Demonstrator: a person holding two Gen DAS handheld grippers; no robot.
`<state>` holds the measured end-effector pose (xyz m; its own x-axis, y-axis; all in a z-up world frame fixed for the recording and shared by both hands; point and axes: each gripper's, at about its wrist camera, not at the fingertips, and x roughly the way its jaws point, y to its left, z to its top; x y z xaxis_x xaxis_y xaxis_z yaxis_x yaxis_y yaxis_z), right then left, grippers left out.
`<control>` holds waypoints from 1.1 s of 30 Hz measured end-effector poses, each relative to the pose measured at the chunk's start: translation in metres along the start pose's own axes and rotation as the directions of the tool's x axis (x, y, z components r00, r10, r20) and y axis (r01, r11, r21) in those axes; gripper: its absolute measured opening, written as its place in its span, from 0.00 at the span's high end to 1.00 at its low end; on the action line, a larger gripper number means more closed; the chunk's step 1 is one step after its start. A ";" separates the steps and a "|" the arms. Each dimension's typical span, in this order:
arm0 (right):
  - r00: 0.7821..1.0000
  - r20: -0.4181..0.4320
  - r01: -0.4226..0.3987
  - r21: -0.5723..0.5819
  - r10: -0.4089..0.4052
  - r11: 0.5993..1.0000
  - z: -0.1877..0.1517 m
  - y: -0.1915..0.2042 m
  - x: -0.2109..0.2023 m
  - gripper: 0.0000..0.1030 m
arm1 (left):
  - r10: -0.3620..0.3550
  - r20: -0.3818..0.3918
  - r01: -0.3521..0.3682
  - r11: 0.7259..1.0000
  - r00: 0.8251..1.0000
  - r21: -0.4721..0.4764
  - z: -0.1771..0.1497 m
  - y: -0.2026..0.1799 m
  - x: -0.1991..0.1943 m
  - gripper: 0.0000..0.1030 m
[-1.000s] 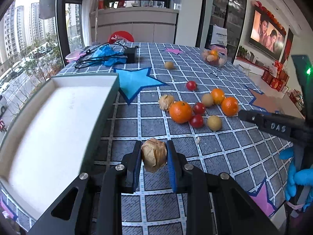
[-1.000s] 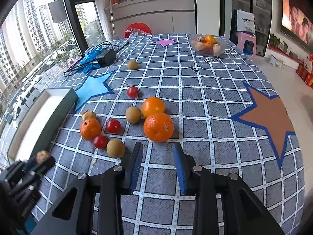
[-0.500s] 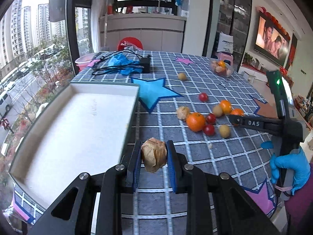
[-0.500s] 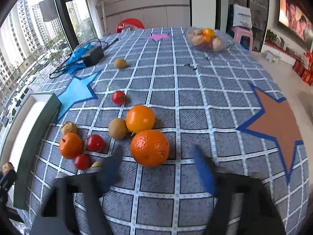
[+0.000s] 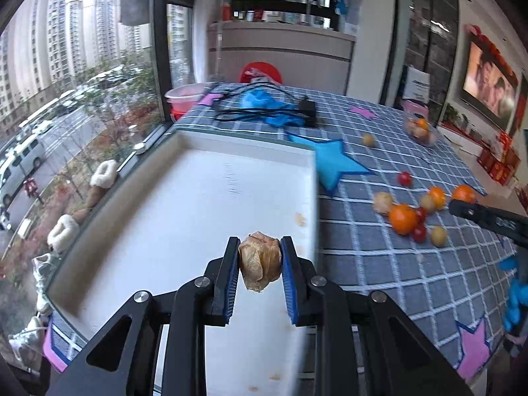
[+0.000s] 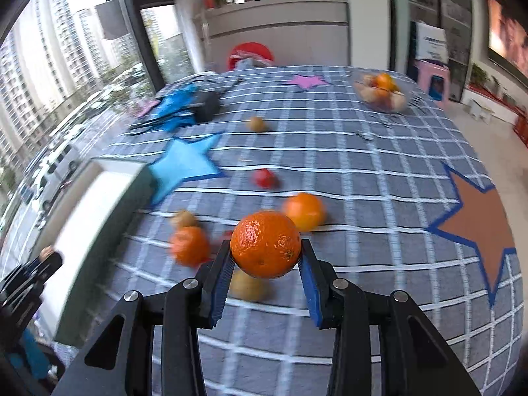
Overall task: Organize fruits
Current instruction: 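Lower the husk fruit into the tray with left while right releases the mandarin there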
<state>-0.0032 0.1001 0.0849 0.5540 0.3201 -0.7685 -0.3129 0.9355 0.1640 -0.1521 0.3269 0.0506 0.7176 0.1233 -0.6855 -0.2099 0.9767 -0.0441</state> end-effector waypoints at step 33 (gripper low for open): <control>0.975 -0.160 -0.197 -0.326 0.151 0.925 -0.008 0.191 0.076 0.61 | 0.047 -0.048 -0.052 0.993 0.998 -0.104 -0.014 0.071 0.036 0.74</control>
<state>-0.0269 0.3021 0.0528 0.3692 0.4297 -0.8240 -0.6500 0.7531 0.1015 -0.1503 0.3979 0.0124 0.6742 0.1607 -0.7208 -0.3149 0.9454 -0.0838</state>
